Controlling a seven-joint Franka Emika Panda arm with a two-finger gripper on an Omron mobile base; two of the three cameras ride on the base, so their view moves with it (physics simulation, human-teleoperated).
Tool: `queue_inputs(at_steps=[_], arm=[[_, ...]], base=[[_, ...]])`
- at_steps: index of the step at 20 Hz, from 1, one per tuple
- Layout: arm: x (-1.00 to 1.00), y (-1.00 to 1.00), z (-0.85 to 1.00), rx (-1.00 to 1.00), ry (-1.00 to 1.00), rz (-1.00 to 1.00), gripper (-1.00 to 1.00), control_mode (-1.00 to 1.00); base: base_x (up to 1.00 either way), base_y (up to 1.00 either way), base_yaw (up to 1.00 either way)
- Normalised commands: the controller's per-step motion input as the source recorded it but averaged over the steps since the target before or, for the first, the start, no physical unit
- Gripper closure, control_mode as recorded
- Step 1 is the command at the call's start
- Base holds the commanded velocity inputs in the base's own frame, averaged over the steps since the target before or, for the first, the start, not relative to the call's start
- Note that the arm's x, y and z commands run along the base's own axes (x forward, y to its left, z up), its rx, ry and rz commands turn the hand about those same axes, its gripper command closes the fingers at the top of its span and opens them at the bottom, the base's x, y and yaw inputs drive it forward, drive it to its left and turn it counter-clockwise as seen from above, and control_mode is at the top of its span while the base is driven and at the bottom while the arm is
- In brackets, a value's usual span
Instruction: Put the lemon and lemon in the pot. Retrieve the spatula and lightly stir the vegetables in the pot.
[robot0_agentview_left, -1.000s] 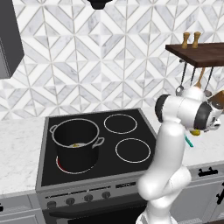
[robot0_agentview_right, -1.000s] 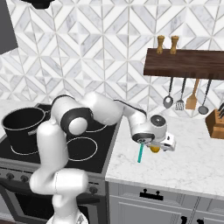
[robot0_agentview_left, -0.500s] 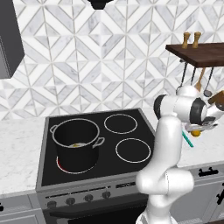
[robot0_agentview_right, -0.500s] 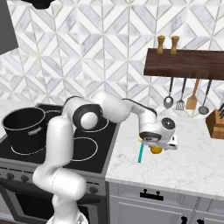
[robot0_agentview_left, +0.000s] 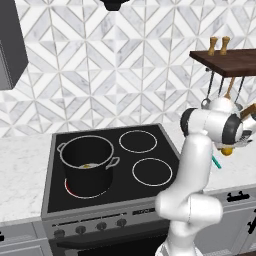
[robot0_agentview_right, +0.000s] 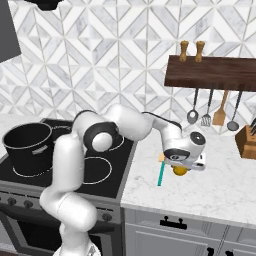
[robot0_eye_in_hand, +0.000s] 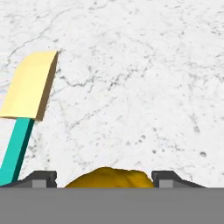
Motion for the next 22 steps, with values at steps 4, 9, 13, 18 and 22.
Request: queue_inputs(at_steps=[4,9,13,18,22], arm=[[-0.38,0.44,0.8,0.01,-0.05,0.0,1.0,-1.0],[-0.32,0.98,1.0,0.0,-0.05,0.0,1.0,-1.0],[-0.14,1.0,1.0,0.0,0.0,0.0,1.0,-1.0],[-0.13,1.0,0.89,0.0,0.0,0.0,1.0,-1.0],[-0.17,1.0,0.51,0.0,0.0,0.0,1.0,-1.0]], base=[[0.0,0.0,0.0],[0.0,0.0,0.0],[0.0,0.0,0.0],[0.0,0.0,0.0],[0.0,0.0,0.0]])
